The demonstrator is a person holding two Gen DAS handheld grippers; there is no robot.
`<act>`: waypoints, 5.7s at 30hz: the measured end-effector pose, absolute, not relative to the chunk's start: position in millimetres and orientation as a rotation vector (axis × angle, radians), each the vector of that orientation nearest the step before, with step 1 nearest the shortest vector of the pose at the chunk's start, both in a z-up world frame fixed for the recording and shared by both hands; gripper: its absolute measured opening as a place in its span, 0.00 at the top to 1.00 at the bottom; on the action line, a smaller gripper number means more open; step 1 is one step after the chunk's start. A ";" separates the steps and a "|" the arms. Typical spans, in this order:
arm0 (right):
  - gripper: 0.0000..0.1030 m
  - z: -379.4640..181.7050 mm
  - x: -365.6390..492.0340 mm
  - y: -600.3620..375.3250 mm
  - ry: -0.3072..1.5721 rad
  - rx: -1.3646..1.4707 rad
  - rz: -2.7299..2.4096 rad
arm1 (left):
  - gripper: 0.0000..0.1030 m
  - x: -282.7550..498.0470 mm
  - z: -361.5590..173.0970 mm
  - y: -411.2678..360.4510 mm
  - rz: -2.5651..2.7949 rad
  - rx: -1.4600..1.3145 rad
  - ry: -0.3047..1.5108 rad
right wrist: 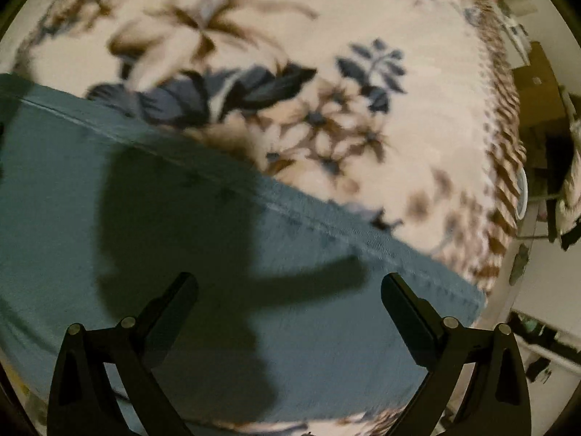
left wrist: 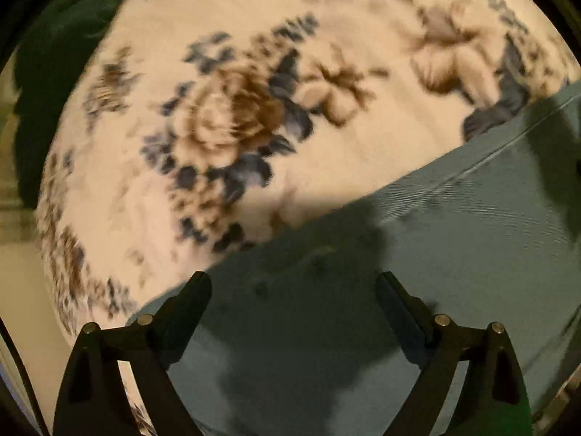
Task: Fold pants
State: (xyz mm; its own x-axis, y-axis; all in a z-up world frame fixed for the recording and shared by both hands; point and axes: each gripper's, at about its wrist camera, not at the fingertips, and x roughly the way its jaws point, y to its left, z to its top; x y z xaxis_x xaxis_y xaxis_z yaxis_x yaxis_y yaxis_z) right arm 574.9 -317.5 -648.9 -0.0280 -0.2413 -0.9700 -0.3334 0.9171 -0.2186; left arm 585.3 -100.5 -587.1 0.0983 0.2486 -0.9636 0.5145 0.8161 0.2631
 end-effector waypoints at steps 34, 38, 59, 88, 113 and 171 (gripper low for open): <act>0.93 -507.1 407.0 -335.4 1.350 -0.090 0.189 | 0.95 396.2 -449.1 -25.5 -0.355 0.086 1.355; 0.93 -529.9 317.2 -329.4 1.439 -0.005 0.160 | 0.95 311.0 -478.9 -22.7 -0.268 -0.049 1.474; 0.10 -548.8 220.3 -340.3 1.540 0.342 -0.048 | 0.12 226.7 -512.3 -8.0 0.025 -0.109 1.491; 0.45 -595.3 103.1 -536.7 0.910 1.408 -0.535 | 0.10 245.3 -544.2 -118.2 -0.098 0.001 1.482; 0.84 -500.1 173.5 -596.5 1.056 0.535 -0.483 | 0.10 261.5 -551.2 -198.3 -0.177 0.057 1.462; 0.43 -629.6 148.4 -367.5 1.477 1.228 -0.120 | 0.10 184.5 -571.5 104.9 0.391 -0.577 1.435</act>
State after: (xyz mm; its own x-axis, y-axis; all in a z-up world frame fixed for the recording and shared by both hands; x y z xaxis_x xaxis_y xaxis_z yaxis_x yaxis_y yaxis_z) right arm 148.4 -367.5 -629.6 0.2017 0.6006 -0.7737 0.7178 0.4469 0.5339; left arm 184.5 104.9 -571.5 0.1095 -0.0883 -0.9901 -0.5781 0.8046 -0.1357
